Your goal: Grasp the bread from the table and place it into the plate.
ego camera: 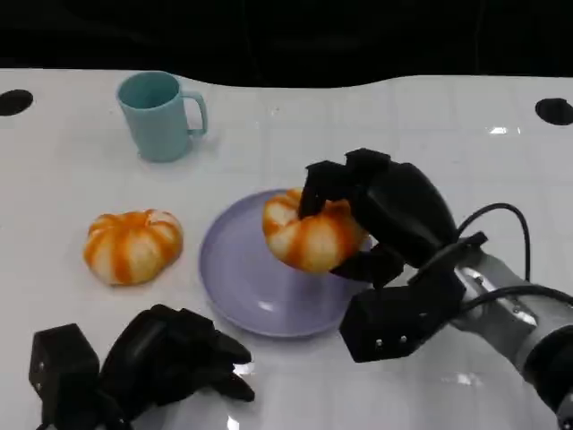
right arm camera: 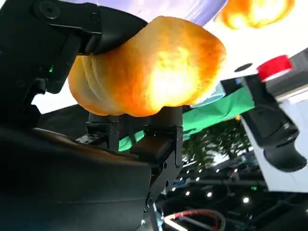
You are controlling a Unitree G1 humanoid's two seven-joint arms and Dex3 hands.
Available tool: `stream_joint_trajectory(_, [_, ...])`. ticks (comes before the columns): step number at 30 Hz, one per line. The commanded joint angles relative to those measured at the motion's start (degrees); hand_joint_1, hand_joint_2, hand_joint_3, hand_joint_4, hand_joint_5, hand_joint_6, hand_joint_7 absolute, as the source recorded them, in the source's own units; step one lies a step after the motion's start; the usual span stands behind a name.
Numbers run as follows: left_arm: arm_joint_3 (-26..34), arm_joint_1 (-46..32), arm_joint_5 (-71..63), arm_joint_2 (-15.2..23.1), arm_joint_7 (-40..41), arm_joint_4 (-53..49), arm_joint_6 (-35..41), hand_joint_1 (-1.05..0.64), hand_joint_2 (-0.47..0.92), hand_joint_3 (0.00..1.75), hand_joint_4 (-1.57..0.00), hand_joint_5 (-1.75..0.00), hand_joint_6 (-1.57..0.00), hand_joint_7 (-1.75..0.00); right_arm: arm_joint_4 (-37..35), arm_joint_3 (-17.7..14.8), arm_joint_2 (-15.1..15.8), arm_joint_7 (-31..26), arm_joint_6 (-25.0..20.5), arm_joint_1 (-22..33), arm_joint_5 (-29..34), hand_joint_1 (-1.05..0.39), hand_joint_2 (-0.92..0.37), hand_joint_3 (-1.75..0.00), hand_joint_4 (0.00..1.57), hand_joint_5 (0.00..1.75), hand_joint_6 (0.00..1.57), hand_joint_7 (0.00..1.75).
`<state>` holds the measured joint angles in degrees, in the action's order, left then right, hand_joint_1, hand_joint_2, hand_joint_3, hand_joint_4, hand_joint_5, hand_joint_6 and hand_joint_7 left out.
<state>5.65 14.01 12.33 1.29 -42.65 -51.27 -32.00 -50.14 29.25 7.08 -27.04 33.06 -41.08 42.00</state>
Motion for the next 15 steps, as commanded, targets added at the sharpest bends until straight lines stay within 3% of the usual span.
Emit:
stream_joint_trajectory(1, [0.0, -0.6, 0.2, 0.7, -0.5, 0.0, -0.5, -1.05, 0.81, 0.00, -1.56, -0.23, -1.55, 0.00, -3.2, 0.3, -1.3, 0.8, 0.8, -2.1, -0.7, -0.13, -0.23, -1.45, 0.99, 1.75, 0.81, 1.66])
stream_joint_trajectory(6, [-0.2, -0.7, 0.0, 0.5, -0.3, 0.1, -0.9, -1.05, 0.81, 0.00, -1.55, -0.23, -1.54, 0.00, -6.8, -0.6, -3.0, 4.1, 2.4, -2.7, -3.1, -0.13, -0.28, -1.41, 0.98, 1.75, 0.78, 1.67])
stream_joint_trajectory(9, [-0.3, -0.8, 0.1, 0.4, -0.4, 0.3, -0.7, -1.05, 0.81, 0.00, -1.55, -0.23, -1.54, 0.00, -8.0, -1.6, -3.6, 6.9, 2.7, -2.6, -5.2, -0.15, -0.33, -1.42, 0.92, 1.75, 0.82, 1.50])
stream_joint_trajectory(11, [-0.3, -0.9, 0.2, 0.3, -0.3, 0.6, -0.4, -1.05, 0.80, 0.00, -1.55, -0.23, -1.54, 0.00, -8.2, -1.9, -3.6, 9.1, 2.6, -2.4, -6.3, -0.18, -0.40, -1.25, 0.80, 1.66, 0.75, 1.25])
stream_joint_trajectory(15, [-0.5, -1.1, 0.0, 0.3, 0.1, 1.0, -0.1, -1.05, 0.80, 0.00, -1.55, -0.23, -1.55, 0.00, -6.4, -1.9, -2.1, 14.1, 1.2, -2.0, -7.2, -0.32, -0.73, -0.60, 0.56, 1.33, 0.57, 0.73])
